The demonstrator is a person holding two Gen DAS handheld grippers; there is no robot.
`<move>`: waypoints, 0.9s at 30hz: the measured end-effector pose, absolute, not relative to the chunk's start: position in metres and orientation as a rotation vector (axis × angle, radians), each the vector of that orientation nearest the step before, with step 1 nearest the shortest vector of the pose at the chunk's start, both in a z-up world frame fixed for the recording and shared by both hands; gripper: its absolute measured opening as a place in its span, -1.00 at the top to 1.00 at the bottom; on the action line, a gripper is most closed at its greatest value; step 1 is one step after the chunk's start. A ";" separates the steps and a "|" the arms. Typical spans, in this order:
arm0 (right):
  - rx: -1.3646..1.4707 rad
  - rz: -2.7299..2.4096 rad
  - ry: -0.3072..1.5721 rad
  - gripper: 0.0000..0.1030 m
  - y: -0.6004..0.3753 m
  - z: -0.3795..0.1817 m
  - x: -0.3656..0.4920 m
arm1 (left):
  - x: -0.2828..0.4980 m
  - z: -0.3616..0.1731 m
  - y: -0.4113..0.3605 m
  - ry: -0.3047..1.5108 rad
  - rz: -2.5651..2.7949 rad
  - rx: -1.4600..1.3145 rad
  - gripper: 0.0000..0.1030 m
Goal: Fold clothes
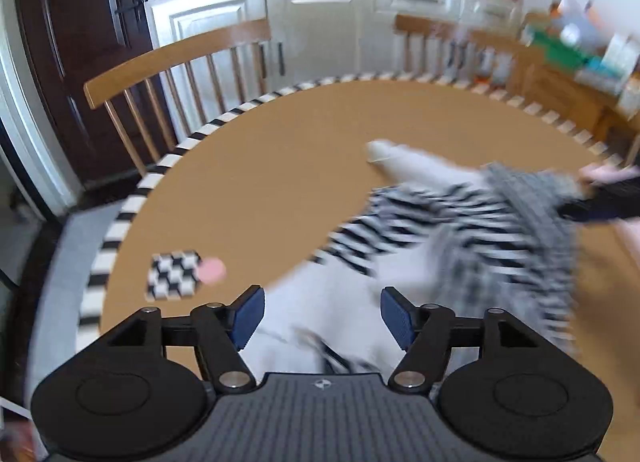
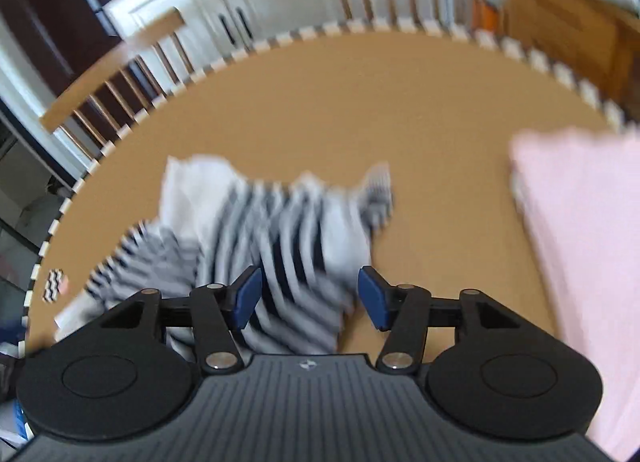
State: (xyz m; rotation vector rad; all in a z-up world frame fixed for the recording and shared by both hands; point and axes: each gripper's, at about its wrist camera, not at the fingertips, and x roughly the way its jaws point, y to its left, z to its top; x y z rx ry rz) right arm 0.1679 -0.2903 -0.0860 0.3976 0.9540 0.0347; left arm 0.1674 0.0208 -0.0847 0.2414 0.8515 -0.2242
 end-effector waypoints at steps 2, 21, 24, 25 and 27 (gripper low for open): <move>0.479 0.054 0.943 0.65 -0.289 -0.100 0.161 | 0.193 -0.106 0.015 0.915 -0.233 0.258 -0.15; 0.487 -0.061 1.130 0.92 -0.332 -0.091 0.000 | 0.064 -0.099 0.098 1.166 -0.148 0.078 0.76; 0.475 -0.062 1.204 0.77 -0.330 -0.088 -0.010 | 0.038 -0.084 0.109 1.207 -0.189 0.024 0.73; 0.444 -0.071 1.211 0.72 -0.330 -0.081 -0.009 | 0.036 -0.075 0.111 1.184 -0.208 0.027 0.71; 0.362 -0.092 1.174 0.69 -0.332 -0.062 -0.006 | 0.037 -0.055 0.107 1.093 -0.254 0.054 0.55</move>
